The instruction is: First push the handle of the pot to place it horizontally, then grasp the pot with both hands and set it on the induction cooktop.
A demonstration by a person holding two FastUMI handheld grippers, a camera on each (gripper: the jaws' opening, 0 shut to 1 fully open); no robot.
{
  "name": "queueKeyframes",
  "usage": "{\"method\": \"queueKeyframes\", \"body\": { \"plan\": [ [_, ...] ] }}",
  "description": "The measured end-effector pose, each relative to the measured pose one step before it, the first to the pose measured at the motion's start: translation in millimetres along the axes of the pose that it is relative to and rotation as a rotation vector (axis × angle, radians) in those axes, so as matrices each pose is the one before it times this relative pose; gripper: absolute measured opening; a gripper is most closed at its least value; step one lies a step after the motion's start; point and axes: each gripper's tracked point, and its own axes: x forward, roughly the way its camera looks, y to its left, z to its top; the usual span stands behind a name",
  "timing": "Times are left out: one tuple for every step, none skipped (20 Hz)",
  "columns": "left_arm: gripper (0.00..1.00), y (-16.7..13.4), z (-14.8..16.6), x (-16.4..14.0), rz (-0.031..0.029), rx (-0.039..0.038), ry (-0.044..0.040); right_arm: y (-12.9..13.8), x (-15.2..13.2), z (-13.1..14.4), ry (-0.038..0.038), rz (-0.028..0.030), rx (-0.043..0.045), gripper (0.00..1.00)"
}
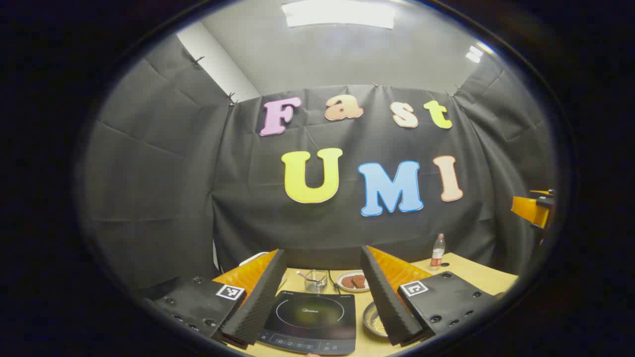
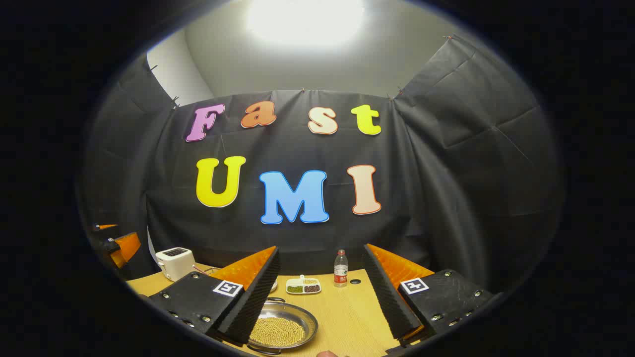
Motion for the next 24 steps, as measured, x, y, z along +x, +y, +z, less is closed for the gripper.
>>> {"method": "queueKeyframes", "body": {
  "plan": [
    [1.0,-0.4,-0.82,-1.62,0.00033,-0.00095,-0.00005,-1.0,-0.11,-0.55,-0.00008,-0.00043,-0.00383,1.0],
    [1.0,-0.58,-0.23,-0.75,-0.00085,-0.00021,0.00107,0.56,0.57,0.89,-0.00165,0.00171,-0.0022,1.0],
    [1.0,0.37,0.14,-0.03,0.00154,0.00198,0.00012,-0.6,0.39,0.84,-0.00383,0.00025,-0.00083,1.0],
    [1.0,-0.47,1.08,0.32,0.00109,0.00304,-0.00178,-0.25,0.04,0.98,-0.00306,0.00126,0.00005,1.0],
    [0.98,-0.67,-0.33,-1.33,0.00043,0.00317,-0.001,0.03,0.42,-0.69,0.00041,0.00039,0.00063,1.0],
    [1.0,-0.93,0.58,-0.14,-0.0004,0.00123,-0.00091,-0.28,0.59,-1.56,0.00374,0.00174,-0.00066,1.0],
    [1.0,-0.96,0.88,-0.61,-0.00106,0.00036,-0.00058,-0.61,0.26,-1.51,0.00334,0.00112,-0.00182,0.99],
    [1.0,-0.54,-0.85,-1.44,-0.00161,-0.00055,-0.00058,-0.08,0.17,-0.35,0.00319,0.00081,-0.00199,1.0],
    [1.0,-0.87,0.28,-0.33,-0.00052,0.00032,0.00004,-0.25,-0.82,-0.99,0.00189,0.00083,-0.00036,1.0],
    [1.0,-0.35,0.22,-0.43,-0.00006,-0.00024,-0.00028,0.03,-0.32,0.35,0.00035,0.00202,0.00131,1.0],
    [1.0,0.25,0.18,0.76,0.00012,-0.00037,-0.00016,-0.05,0.4,-0.55,0.00026,0.0017,0.00073,1.0],
    [1.0,-0.98,0.71,-0.25,-0.00019,-0.00087,-0.00168,-0.69,0.29,-0.6,0.00157,-0.00001,-0.00003,1.0],
    [1.0,-0.92,0.73,-0.27,0.00081,0.00033,-0.00058,-1.12,0.6,-1.15,0.00182,0.00026,-0.001,1.0],
    [1.0,0.9,-0.05,-1.3,0.00053,0.00099,-0.00154,-0.32,0.06,-0.39,0.00243,0.0007,-0.0005,1.0],
    [1.0,-0.88,1.23,-0.98,-0.00069,0.00153,-0.00072,-0.49,-0.77,-0.52,0.00126,0.00066,-0.00044,1.0],
    [1.0,-0.29,-0.45,0.06,0.0014,0.0004,-0.00082,-0.61,-0.03,0.49,-0.00033,-0.00012,-0.00039,0.99],
    [1.0,-0.86,-0.36,-0.19,-0.00002,-0.00102,0.00116,-0.28,-0.48,0.05,-0.00031,0.00186,-0.00069,0.99],
    [1.0,-0.59,-1.59,-0.6,0.00018,-0.00183,0.00281,0.12,-0.47,0.69,-0.00158,0.00199,-0.00066,0.99],
    [1.0,-0.91,0.32,-0.1,0.00133,-0.00187,0.00258,-0.32,0.81,0.38,-0.00245,0.00308,-0.00123,1.0],
    [1.0,0.43,-0.31,-1.13,0.00116,0.00025,0.00202,0.73,-0.63,0.66,0.00028,0.00357,-0.00192,0.99],
    [1.0,0.78,-0.17,-0.18,0.00135,0.00056,0.00167,0.54,0.25,-1.93,0.00508,0.00348,-0.00331,0.99],
    [1.0,-1.76,-0.65,-0.1,0.00078,-0.00068,0.00048,0.59,0.45,-1.32,0.00699,0.00189,-0.00316,1.0],
    [1.0,0.49,0.32,-0.17,0.00193,-0.00082,0.00044,0.46,0.32,-1.85,0.00853,0.00334,-0.0019,1.0],
    [1.0,-0.08,-0.82,0.03,0.00101,-0.00093,-0.00067,0.74,-0.04,-2.15,0.0104,0.00455,-0.00137,0.99]
  ]
}}
